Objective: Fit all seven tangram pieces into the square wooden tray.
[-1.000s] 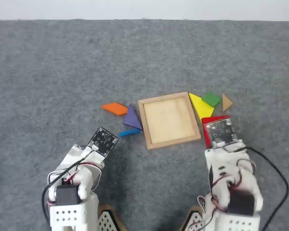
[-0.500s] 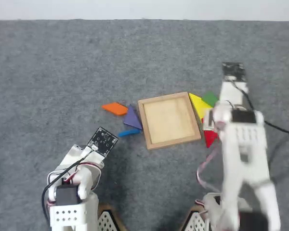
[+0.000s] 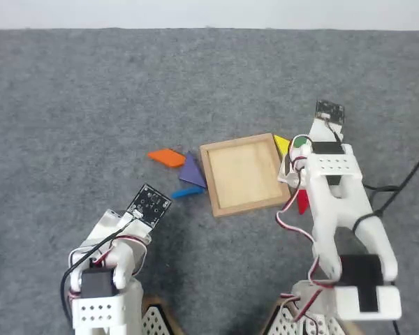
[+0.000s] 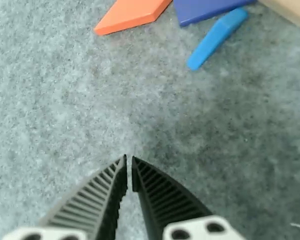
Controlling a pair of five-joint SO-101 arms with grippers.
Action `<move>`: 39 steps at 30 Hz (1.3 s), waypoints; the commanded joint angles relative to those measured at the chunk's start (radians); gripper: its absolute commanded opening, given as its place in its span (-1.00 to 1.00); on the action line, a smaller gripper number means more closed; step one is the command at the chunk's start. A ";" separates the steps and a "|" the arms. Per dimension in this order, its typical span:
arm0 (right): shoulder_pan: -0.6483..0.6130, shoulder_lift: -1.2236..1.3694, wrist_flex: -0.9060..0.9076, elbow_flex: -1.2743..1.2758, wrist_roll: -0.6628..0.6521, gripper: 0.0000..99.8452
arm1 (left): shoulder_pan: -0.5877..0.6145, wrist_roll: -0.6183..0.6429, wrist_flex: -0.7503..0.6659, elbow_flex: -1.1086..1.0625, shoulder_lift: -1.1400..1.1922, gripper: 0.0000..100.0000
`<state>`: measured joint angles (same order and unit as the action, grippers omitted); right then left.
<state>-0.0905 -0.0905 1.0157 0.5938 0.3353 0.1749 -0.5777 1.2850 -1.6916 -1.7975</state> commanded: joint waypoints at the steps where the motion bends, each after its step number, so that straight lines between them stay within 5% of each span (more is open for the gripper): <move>1: 0.010 0.033 -0.027 -0.072 0.031 -0.46 | 0.005 -0.014 0.011 0.008 -0.018 -0.98; 7: 0.005 0.128 -0.027 -0.157 0.195 -0.25 | 0.005 -0.014 0.011 0.008 -0.018 -0.98; 20: 0.007 0.159 -0.024 -0.178 0.465 -0.24 | 0.005 -0.014 0.011 0.008 -0.018 -0.98; 39: 0.031 0.231 -0.091 -0.163 0.351 -0.46 | 0.005 -0.014 0.011 0.008 -0.018 -0.98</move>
<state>-0.0844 0.1473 0.9421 0.4450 0.7127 0.1749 -0.5777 1.2850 -1.6916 -1.7975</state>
